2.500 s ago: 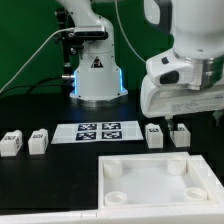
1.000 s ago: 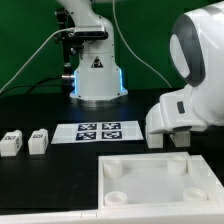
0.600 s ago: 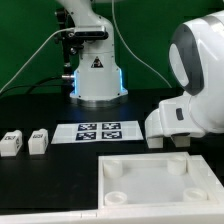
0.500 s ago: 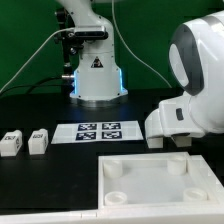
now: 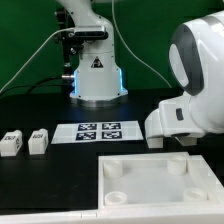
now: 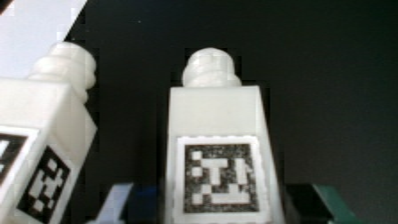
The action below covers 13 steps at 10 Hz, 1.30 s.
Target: Assemble one leg
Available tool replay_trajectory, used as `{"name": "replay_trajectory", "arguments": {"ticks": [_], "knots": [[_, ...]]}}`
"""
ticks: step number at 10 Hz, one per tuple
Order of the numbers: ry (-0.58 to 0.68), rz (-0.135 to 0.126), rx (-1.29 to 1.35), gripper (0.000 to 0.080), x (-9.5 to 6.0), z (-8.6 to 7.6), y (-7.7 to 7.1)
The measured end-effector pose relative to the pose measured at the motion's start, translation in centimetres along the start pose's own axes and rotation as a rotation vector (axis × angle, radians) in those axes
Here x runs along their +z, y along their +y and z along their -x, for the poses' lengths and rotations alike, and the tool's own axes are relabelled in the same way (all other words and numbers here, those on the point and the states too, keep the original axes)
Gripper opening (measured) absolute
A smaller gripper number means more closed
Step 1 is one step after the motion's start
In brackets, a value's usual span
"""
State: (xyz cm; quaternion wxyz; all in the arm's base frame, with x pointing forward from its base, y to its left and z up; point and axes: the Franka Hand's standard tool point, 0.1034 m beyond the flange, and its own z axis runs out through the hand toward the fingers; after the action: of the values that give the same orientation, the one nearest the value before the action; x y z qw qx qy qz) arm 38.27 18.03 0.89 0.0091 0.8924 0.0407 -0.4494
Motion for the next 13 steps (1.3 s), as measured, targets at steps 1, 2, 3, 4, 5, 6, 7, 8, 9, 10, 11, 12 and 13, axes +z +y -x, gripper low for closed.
{"name": "replay_trajectory", "arguments": {"ticks": [1,2,3,4,5,6,7,8,9,10,11,12,13], "knots": [[0.0,0.0,0.0,0.029,0.0,0.0,0.0],[0.0,0.0,0.0,0.029,0.0,0.0,0.0],[0.0,0.0,0.0,0.029,0.0,0.0,0.0],[0.0,0.0,0.0,0.029,0.0,0.0,0.0],[0.004,0.0,-0.008,0.0291,-0.3,0.0,0.1],[0.015,0.0,-0.055,0.0291,-2.6,0.5,0.8],[0.006,-0.009,-0.069,0.0291,-5.4,1.6,1.7],[0.059,-0.018,-0.074,0.0291,-7.6,1.5,2.2],[0.189,-0.027,-0.093,0.0291,-10.2,1.5,2.6],[0.268,-0.031,-0.104,0.0291,-12.4,2.5,3.6],[0.356,-0.039,-0.093,0.0291,-14.6,3.0,4.7],[0.418,-0.044,-0.082,0.0291,-16.7,3.8,5.4],[0.521,-0.045,-0.076,0.0291,-18.2,4.0,5.6]]}}
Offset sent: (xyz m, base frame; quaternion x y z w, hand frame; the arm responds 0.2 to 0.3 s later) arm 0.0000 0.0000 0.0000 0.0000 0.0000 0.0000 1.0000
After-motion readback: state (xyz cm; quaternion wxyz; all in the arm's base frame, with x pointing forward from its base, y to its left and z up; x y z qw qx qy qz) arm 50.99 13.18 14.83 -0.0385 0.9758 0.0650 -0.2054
